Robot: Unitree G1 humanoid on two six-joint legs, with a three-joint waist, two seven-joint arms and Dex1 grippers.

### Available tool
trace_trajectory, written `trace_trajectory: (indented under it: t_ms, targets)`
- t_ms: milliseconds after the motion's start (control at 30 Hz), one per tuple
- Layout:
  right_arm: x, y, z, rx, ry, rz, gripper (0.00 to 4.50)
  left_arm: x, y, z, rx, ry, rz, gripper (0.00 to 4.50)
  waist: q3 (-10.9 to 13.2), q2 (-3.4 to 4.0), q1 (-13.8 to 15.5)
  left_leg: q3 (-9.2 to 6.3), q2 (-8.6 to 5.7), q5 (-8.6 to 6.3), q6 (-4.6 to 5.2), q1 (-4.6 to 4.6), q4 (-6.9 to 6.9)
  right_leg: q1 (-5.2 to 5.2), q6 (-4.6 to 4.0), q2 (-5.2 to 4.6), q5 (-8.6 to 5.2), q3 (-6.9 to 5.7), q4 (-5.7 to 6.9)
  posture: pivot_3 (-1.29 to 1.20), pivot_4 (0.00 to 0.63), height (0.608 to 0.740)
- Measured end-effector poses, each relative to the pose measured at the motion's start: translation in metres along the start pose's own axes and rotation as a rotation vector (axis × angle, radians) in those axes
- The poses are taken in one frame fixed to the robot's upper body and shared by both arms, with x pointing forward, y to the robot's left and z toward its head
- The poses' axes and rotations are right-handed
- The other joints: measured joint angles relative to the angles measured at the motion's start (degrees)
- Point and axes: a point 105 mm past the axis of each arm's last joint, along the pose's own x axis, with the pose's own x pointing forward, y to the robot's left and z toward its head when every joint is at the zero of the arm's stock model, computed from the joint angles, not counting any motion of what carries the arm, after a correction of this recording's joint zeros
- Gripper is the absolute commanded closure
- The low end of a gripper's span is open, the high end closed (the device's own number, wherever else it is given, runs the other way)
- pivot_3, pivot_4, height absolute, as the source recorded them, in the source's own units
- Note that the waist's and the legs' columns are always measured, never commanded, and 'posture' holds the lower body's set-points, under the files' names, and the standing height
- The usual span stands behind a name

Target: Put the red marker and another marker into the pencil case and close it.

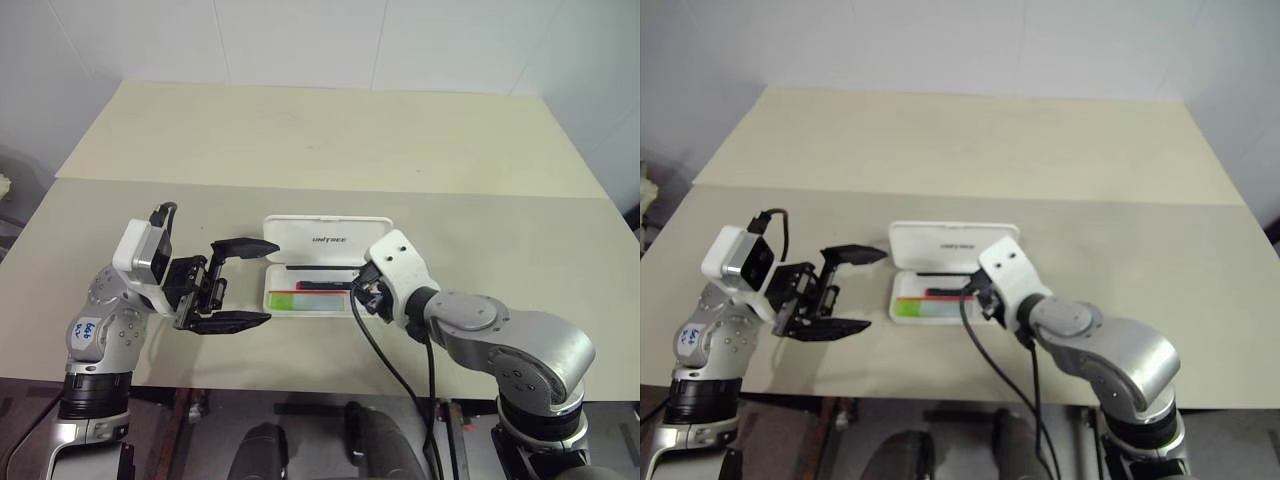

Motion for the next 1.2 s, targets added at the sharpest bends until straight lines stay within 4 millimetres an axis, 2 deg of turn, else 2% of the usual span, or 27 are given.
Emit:
trace_trajectory:
  t_ms: [500, 767, 1067, 1200]
  targets:
    - [0.001, 0.004, -0.012, 0.050, 0.047, 0.014, 2.81, 0.003, 0.002, 0.004, 0.018, -0.004, -0.025, 0.00, 0.0, 0.00, 0.0, 0.00, 0.00, 0.00, 0.01, -0.01, 0.00, 0.00, 0.00, 0.01, 0.00, -0.01, 0.00, 0.00, 0.150, 0.740]
    - [0.005, 0.003, -0.015, 0.073, 0.079, 0.014, 0.12, 0.003, 0.002, 0.004, 0.018, -0.007, -0.025, 0.00, 0.0, 0.00, 0.0, 0.00, 0.01, 0.01, 0.01, -0.02, 0.00, 0.00, 0.00, 0.00, 0.00, 0.00, -0.01, 0.00, 0.150, 0.740]
    - [-0.002, -0.004, -0.009, 0.034, 0.071, 0.025, 0.06, 0.004, 0.002, 0.004, 0.021, -0.010, -0.025, 0.00, 0.0, 0.00, 0.0, -0.01, 0.03, 0.01, 0.02, -0.06, 0.00, 0.00, 0.00, 0.00, -0.01, 0.00, -0.09, 0.00, 0.150, 0.740]
    - [-0.010, -0.003, -0.008, 0.009, 0.075, 0.096, 0.06, 0.001, 0.005, 0.002, 0.013, -0.014, -0.008, 0.00, 0.0, 0.00, 0.0, -0.02, 0.02, 0.00, 0.03, -0.09, -0.01, 0.00, 0.03, 0.00, 0.00, -0.01, -0.12, 0.00, 0.150, 0.740]
